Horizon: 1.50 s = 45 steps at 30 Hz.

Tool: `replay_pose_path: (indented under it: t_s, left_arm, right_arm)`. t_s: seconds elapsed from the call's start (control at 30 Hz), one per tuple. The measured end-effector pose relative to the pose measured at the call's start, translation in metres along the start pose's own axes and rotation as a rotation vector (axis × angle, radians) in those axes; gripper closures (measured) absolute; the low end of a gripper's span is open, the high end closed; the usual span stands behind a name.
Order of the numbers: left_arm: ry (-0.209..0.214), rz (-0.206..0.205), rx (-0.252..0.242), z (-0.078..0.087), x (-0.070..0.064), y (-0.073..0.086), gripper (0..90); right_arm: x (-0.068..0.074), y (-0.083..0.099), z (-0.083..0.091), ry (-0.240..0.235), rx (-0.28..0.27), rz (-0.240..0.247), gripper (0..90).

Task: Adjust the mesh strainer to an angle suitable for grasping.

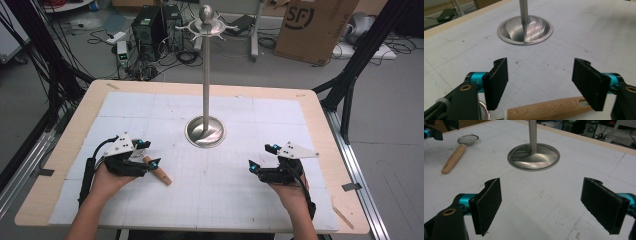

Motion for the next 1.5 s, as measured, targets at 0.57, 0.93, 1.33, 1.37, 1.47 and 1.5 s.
replay_pose_path:
  t_s: [0.57,0.93,1.33,1.37,1.47,1.5]
  left_arm:
    - [0.152,0.013,0.150,-0.005,-0.004,0.010,71.6]
    - [0.226,-0.040,0.223,-0.010,-0.012,0.014,89.2]
    - [0.222,-0.091,0.313,-0.021,-0.018,0.019,89.7]
    - [0.214,-0.089,0.313,-0.022,-0.018,0.018,89.7]
    - [0.193,-0.100,0.320,-0.025,-0.019,0.017,89.7]
    - [0.182,-0.098,0.322,-0.027,-0.020,0.016,89.7]
  right_arm:
    - [0.002,0.001,-0.003,0.001,0.017,0.011,16.0]
    - [0.003,0.002,-0.005,-0.005,0.019,0.019,16.0]
    - [0.004,0.003,-0.006,-0.004,0.024,0.013,16.0]
    - [0.004,0.003,-0.006,-0.001,0.025,0.014,16.1]
    - [0.003,0.003,-0.006,-0.003,0.028,0.010,16.0]
    - [0.003,0.003,-0.006,-0.003,0.028,0.010,16.0]
Point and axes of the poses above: each handheld gripper's, and its own axes: z roughly backward along the jaws, y roughly out of its underside, x roughly to its left, the point moved 2 cm from there along -z, roughly forward along the jaws, and after that the axes turned 8 degrees about y, right-handed, at the moved point
